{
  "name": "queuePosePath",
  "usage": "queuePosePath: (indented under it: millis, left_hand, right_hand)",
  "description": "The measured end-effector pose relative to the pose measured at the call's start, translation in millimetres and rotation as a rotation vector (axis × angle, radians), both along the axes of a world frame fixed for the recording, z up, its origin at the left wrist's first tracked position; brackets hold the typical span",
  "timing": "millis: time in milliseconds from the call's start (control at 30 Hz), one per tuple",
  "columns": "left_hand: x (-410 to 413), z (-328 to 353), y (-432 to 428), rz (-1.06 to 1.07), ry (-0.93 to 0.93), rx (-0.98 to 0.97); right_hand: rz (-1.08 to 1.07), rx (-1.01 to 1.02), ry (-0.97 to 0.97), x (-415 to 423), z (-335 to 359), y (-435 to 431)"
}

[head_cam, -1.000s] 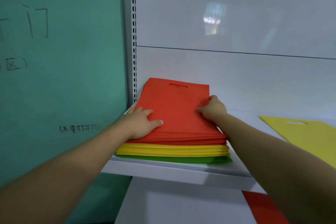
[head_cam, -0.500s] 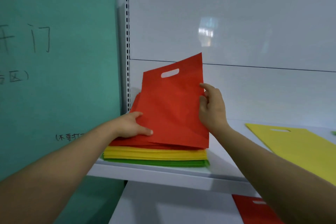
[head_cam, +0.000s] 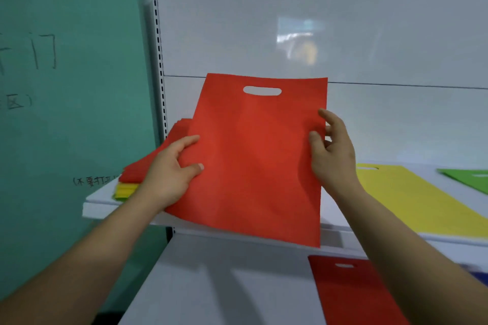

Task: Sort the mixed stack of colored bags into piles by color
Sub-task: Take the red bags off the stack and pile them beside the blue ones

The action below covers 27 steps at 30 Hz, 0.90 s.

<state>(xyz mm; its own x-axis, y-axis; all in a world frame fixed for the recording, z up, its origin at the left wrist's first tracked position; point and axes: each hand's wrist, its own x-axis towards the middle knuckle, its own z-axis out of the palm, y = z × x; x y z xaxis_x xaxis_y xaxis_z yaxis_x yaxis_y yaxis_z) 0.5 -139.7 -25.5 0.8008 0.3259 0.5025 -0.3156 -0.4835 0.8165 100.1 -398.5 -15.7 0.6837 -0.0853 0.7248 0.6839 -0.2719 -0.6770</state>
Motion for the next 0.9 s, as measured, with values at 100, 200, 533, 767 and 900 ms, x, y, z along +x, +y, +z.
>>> queuePosePath:
  millis: [100,200,533,767,900]
  left_hand:
    - [-17,-24,-25,0.055,-0.018,0.048]
    - [-33,-53,-44,0.086,0.035,0.048]
    - [-113,-132,-83,-0.06,0.247,-0.056]
    - [-182,-181,-106,-0.125,0.384,-0.065]
    - [-203,-194,-130,-0.181,0.476,-0.071]
  right_hand:
    - [-0.009,-0.08,0.034,-10,-21,-21]
    - [-0.03,-0.118,0.09,-26,-48,-39]
    - [-0.187,-0.185,0.293,-129,-134,-87]
    - [-0.233,-0.201,0.471,-216,-183,-115]
    - [-0.257,-0.192,0.59,-244,-200,-134]
